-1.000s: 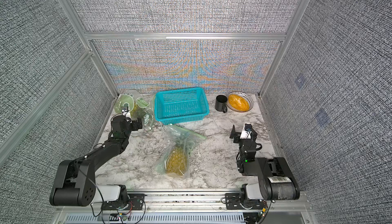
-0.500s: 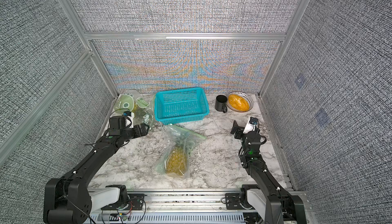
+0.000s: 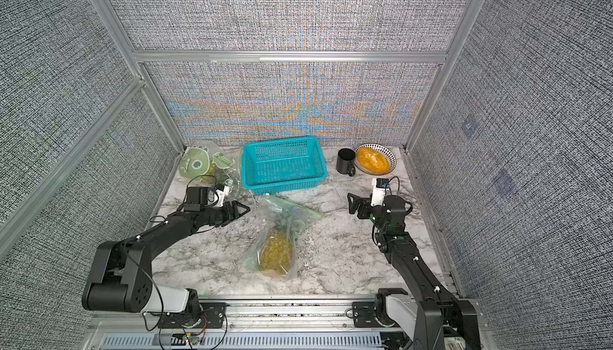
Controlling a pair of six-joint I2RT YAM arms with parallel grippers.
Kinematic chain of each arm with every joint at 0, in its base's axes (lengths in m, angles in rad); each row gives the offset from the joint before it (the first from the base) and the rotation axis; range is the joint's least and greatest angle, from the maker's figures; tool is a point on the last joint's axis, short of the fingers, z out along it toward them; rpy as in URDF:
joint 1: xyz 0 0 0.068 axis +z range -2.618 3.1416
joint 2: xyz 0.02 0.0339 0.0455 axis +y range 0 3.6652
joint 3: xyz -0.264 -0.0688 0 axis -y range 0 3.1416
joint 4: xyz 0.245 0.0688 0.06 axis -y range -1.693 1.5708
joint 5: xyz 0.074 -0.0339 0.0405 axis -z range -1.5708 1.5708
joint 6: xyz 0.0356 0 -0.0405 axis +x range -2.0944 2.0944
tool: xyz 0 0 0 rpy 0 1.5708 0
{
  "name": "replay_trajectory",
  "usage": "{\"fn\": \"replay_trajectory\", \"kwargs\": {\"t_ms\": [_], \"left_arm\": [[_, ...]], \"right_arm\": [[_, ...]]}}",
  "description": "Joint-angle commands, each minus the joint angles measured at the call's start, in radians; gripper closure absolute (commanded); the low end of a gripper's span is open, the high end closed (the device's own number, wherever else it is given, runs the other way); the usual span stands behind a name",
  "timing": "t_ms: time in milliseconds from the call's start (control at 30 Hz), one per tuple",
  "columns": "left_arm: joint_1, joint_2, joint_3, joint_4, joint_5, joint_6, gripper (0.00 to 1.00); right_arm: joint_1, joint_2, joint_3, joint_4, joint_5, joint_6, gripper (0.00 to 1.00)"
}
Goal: Open the zip-top bag and take out the pineapple
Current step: Pick up the zipper food storage bag at the center of the board.
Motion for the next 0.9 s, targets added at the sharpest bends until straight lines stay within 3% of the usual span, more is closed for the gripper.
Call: {"fn": "replay_trajectory", "kwargs": {"t_ms": [0,200,567,733,867], "left_arm": [[-0.014,0.068,0.041,0.114,0.034,-0.023,0.33],[-0.043,0.244,0.142,0.208,0.049,-0.076,0.46],[-0.119,0.416,0.249,0.286,0.06,-0.147,0.55],[-0.13,0.403,0.24,0.26,0.037,-0.142,0.81],[-0.13,0.338,0.218,0.196,-0.01,-0.112,0.94]], "right_arm": [[0.003,0.002,0.004,-0.005,-0.053,0.008,0.02],[0.007,-0.01,0.005,-0.017,-0.062,0.009,0.02],[0.009,-0.039,0.001,-0.053,-0.059,-0.006,0.02],[0.012,-0.046,0.001,-0.054,-0.073,-0.009,0.02],[0.015,-0.042,0.009,-0.056,-0.105,-0.007,0.02]]}}
